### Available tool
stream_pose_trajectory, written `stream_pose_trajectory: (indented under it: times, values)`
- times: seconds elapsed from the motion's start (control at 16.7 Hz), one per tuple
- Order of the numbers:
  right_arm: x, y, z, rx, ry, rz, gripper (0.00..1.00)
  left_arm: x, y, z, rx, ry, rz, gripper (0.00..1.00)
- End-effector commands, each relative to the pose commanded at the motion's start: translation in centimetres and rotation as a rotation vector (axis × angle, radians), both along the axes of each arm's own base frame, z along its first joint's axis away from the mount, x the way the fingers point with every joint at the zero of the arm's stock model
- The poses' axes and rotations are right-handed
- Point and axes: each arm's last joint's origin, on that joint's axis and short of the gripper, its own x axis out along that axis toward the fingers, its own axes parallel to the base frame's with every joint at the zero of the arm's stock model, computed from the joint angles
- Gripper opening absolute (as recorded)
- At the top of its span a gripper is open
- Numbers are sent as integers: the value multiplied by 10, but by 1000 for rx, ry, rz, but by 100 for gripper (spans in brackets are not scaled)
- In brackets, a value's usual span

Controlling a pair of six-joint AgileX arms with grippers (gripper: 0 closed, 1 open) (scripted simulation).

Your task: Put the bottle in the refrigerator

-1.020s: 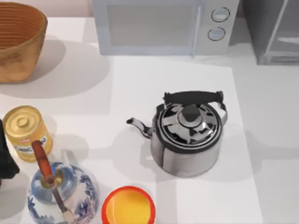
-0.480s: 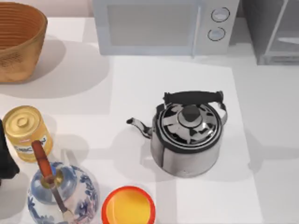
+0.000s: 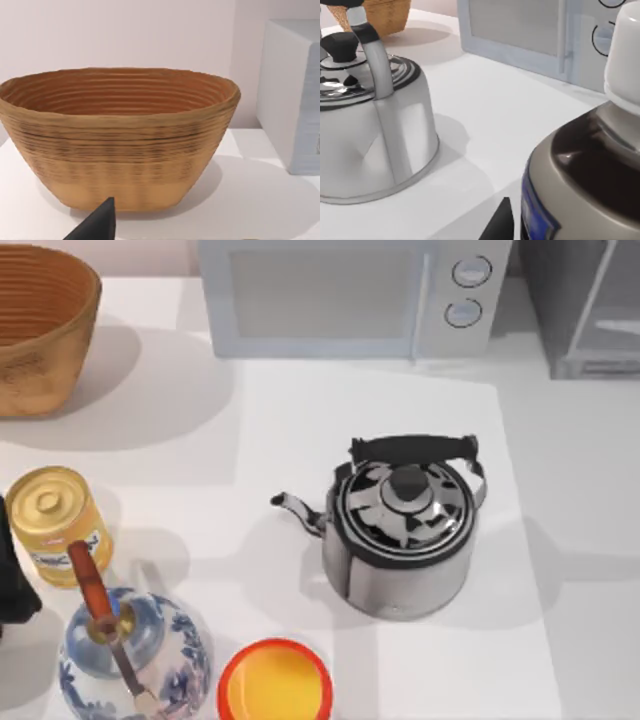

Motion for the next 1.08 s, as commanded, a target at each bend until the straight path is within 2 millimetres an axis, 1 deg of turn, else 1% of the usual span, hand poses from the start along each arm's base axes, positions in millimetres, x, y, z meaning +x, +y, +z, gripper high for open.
stream_pose_trajectory:
  times: [0.12,0.18,0.3,0.42,0.54,0.72,0.9,1.08]
  values:
    - [0,0,0,0,0,0,1,0,0,0,0,0,0,100]
    - [-13,36,-15,58,64,72,1,0,0,0,0,0,0,100]
    - [-13,37,-14,51,70,69,1,0,0,0,0,0,0,100]
    - [-15,40,-9,16,94,60,1,0,0,0,0,0,0,100]
    - [-18,47,1,-51,131,39,1,0,0,0,0,0,0,100]
    - [-25,63,24,-190,181,-45,1,0,0,0,0,0,0,100]
    - [-38,85,49,-318,189,-209,1,0,0,0,0,0,0,100]
    - [-57,110,66,-366,137,-418,1,0,0,0,0,0,0,100]
